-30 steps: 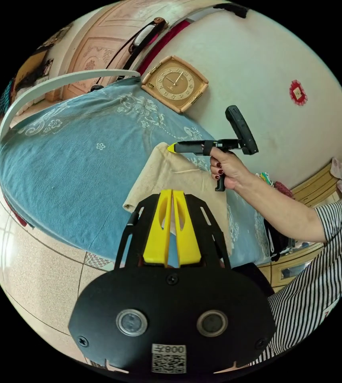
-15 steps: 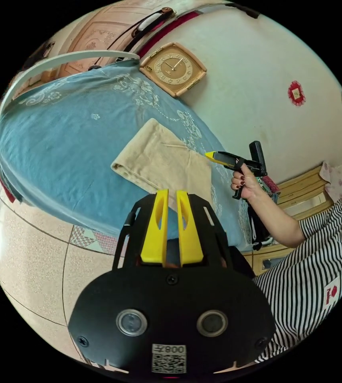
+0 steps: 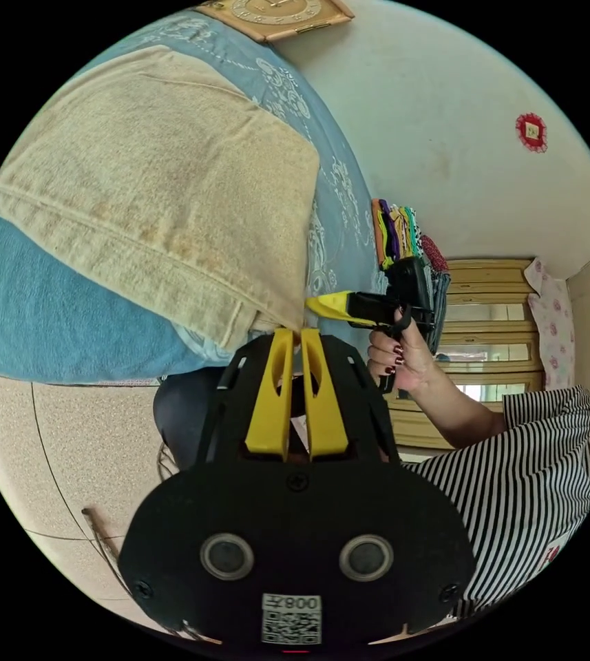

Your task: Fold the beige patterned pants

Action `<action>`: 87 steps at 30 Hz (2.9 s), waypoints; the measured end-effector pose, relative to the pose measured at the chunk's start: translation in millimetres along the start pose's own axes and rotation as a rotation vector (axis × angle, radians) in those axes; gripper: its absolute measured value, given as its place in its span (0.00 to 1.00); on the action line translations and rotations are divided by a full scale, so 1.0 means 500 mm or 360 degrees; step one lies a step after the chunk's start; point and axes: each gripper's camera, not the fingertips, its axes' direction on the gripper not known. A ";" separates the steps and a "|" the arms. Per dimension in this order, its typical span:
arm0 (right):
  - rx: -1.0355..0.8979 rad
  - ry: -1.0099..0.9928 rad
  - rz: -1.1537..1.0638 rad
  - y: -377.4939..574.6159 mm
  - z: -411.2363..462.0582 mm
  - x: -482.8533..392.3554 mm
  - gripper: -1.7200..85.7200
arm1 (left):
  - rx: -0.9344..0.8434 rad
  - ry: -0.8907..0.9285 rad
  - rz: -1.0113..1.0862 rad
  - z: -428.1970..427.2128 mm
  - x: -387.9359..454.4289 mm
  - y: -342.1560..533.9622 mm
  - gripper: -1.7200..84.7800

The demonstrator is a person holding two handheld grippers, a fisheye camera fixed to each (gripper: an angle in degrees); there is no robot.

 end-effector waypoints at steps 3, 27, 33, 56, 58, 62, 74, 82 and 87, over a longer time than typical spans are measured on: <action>-0.0031 -0.0148 0.0042 0.013 -0.007 0.004 0.12 | 0.0038 -0.0062 0.0056 -0.004 0.016 0.002 0.05; -0.0056 -0.0554 0.0172 0.047 -0.095 -0.196 0.09 | 0.0160 0.0018 0.0064 -0.040 -0.004 0.024 0.05; -0.0017 -0.0642 0.0149 0.056 -0.150 -0.313 0.05 | 0.0541 0.0246 -0.0247 -0.125 -0.103 0.090 0.10; 0.0034 -0.0692 0.0029 0.083 -0.325 -0.835 0.02 | 0.1190 0.0851 -0.0769 -0.066 -0.154 0.014 0.11; 0.0050 -0.0711 0.0045 0.102 -0.344 -0.864 0.02 | 0.1158 0.0791 -0.0713 -0.055 -0.112 0.014 0.11; 0.0070 -0.0692 0.0017 0.175 -0.410 -0.947 0.03 | 0.1093 0.0734 -0.0572 -0.013 -0.005 0.040 0.11; 0.0211 -0.0782 -0.0129 0.551 -0.616 -1.209 0.02 | 0.0838 0.0683 -0.0257 0.221 0.348 0.093 0.10; 0.0601 -0.0841 -0.0260 0.786 -0.850 -1.338 0.02 | 0.0478 0.0649 0.0090 0.486 0.663 -0.050 0.10; 0.1015 -0.0846 -0.0349 0.922 -1.099 -1.409 0.02 | 0.0219 0.0687 0.0439 0.712 0.939 -0.200 0.10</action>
